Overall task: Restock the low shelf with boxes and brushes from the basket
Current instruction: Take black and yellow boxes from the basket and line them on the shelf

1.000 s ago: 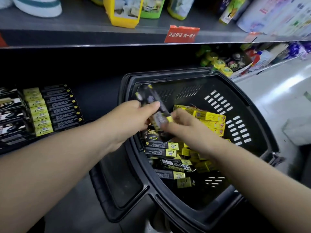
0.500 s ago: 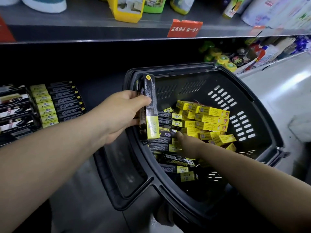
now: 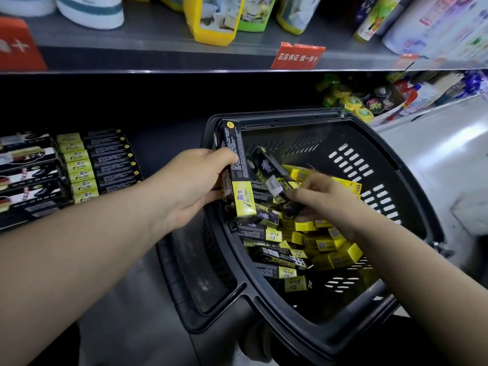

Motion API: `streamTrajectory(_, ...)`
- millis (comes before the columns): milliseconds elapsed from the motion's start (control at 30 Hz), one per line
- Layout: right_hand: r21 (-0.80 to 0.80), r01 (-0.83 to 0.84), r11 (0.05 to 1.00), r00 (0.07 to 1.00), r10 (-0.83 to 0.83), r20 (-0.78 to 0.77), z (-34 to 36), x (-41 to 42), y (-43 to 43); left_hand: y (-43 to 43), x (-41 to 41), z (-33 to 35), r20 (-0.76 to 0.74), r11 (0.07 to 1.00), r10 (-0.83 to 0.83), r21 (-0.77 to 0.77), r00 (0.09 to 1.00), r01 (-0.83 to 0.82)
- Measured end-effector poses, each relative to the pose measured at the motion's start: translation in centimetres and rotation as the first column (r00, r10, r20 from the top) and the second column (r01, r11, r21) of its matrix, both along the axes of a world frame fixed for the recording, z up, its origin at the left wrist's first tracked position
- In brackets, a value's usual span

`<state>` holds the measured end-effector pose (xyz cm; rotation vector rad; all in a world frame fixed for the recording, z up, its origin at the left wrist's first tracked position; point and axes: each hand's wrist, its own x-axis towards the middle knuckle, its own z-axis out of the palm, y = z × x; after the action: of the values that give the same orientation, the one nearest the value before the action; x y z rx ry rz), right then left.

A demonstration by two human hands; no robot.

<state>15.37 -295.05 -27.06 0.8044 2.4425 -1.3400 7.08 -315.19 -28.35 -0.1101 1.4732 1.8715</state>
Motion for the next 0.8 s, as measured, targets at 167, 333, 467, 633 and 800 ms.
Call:
streamTrajectory(167,-0.059,-0.163,0.985,0.964,0.146,-0.220,2.8,1.1,-4.7,0.2,0.6,0.5,0.025,0.996,0.018,0.084,1.000,-0.020)
streamTrajectory(333,-0.029,-0.373,0.928,0.890,0.349,-0.293,1.7,0.8,-6.8,-0.6,0.9,0.7,-0.051,0.999,0.000,0.040,0.999,0.002)
streamTrajectory(467,0.124,-0.299,0.946,0.942,0.314,-0.123,-0.8,-0.7,-3.2,-1.2,0.4,0.8,-0.083,1.000,0.026,0.000,0.996,-0.027)
streamTrajectory(633,0.412,-0.740,0.532,0.664,0.479,0.574,-8.0,0.2,0.7,-1.5,0.4,0.7,-0.044,0.999,0.001,-0.038,0.999,-0.003)
streamTrajectory(800,0.513,-0.735,0.443,0.678,0.455,0.577,-12.0,0.9,0.7,-1.8,0.5,0.7,-0.005,0.998,-0.038,-0.052,0.999,0.038)
